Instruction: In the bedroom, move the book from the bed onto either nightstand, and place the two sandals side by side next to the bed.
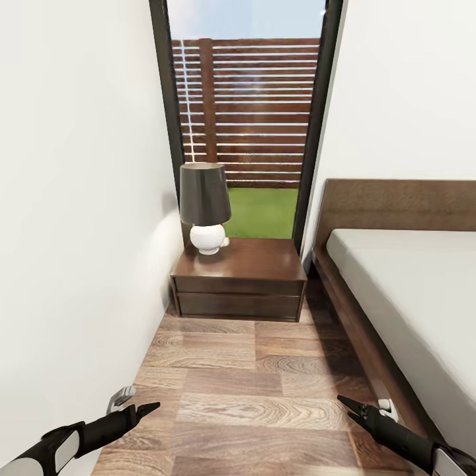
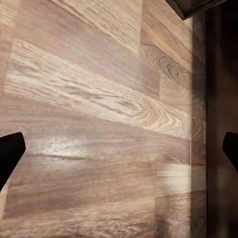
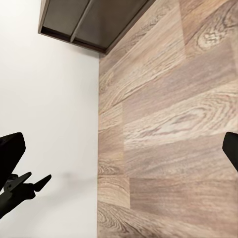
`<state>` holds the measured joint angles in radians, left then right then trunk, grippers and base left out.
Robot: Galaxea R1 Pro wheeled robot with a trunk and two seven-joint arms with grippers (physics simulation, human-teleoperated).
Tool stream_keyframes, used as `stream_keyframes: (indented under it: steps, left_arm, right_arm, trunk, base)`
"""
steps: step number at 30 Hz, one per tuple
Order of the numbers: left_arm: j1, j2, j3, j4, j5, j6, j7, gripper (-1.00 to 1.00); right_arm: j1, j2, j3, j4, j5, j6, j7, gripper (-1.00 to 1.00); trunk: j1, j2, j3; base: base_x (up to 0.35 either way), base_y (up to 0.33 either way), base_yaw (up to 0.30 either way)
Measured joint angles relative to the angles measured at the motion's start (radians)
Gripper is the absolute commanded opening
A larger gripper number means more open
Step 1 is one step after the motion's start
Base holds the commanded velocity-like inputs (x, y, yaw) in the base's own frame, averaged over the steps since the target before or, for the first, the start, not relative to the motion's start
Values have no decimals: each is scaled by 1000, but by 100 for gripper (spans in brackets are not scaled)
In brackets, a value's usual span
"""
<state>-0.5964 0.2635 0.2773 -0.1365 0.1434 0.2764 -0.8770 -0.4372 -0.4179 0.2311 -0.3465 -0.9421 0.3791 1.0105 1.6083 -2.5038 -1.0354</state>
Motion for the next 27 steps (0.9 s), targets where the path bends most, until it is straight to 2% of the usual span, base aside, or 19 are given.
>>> stream_keyframes:
  steps: [18,27]
  left_arm:
    - [0,0,0,0,0,0,0,100]
    - [0,0,0,0,0,0,0,100]
  right_arm:
    - [0,-1,-7,0,-3,-2,4,100]
    - [1,-1,-8,0,-3,-3,7,100]
  trunk:
    - [0,0,0]
    - [0,0,0]
  base:
    - [0,0,-3]
    - [0,0,-109]
